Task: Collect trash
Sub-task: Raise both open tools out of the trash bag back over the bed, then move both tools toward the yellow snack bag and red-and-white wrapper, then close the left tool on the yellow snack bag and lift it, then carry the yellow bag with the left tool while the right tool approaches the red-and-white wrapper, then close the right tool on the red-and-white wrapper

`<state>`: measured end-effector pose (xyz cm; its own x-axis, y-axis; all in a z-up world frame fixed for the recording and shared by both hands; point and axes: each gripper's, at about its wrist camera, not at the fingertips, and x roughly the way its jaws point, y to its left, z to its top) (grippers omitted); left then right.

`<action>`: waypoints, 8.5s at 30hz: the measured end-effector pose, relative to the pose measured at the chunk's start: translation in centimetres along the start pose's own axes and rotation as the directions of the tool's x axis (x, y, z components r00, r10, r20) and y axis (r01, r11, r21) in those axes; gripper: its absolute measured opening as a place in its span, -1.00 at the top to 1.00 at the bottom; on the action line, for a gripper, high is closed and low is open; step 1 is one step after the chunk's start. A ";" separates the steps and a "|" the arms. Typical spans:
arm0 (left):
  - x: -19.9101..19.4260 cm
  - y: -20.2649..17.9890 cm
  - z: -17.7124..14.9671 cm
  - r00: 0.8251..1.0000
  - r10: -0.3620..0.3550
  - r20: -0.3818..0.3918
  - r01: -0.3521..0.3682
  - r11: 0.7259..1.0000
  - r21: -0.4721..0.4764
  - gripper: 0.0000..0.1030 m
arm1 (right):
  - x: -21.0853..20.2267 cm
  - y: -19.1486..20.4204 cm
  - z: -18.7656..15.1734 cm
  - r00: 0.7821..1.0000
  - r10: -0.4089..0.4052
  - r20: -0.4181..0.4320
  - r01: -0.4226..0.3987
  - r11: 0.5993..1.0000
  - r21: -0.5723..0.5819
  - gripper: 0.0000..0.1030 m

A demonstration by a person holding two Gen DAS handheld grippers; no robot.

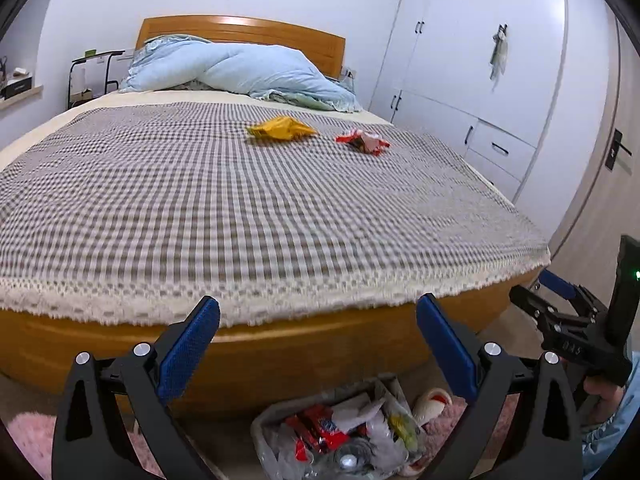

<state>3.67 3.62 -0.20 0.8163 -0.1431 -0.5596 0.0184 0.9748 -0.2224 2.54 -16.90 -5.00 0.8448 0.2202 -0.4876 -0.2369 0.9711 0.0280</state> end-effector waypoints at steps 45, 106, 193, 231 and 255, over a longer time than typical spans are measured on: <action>14.3 2.7 17.4 0.973 0.020 0.229 0.006 0.994 -0.110 -0.85 | 15.0 0.6 16.2 0.969 -0.064 0.239 0.069 0.998 -0.012 -0.83; 34.8 5.2 26.6 0.928 0.330 -0.176 -0.309 0.942 0.134 -0.85 | 22.5 -10.5 16.6 0.857 -0.514 0.024 0.504 0.849 0.160 -0.83; 22.6 10.5 18.2 0.967 -0.221 0.124 0.253 0.860 -0.442 1.00 | 27.4 1.1 18.9 0.894 -0.393 0.215 0.448 0.792 -0.416 -0.83; 32.1 12.1 20.0 0.910 -0.389 0.144 0.403 0.746 -0.531 1.00 | 40.2 3.8 17.4 0.900 -0.347 0.266 0.429 0.589 -0.685 1.00; 30.1 10.9 19.3 0.900 -0.405 0.162 0.428 0.747 -0.509 1.00 | 41.1 5.4 19.3 0.948 -0.279 0.152 0.309 0.696 -0.648 -0.69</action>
<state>39.56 13.26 -4.04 0.8208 -0.4958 -0.2838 0.0696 0.5799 -0.8117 45.25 -0.85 -8.05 0.9402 -0.0478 -0.3372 -0.2151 0.6843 -0.6968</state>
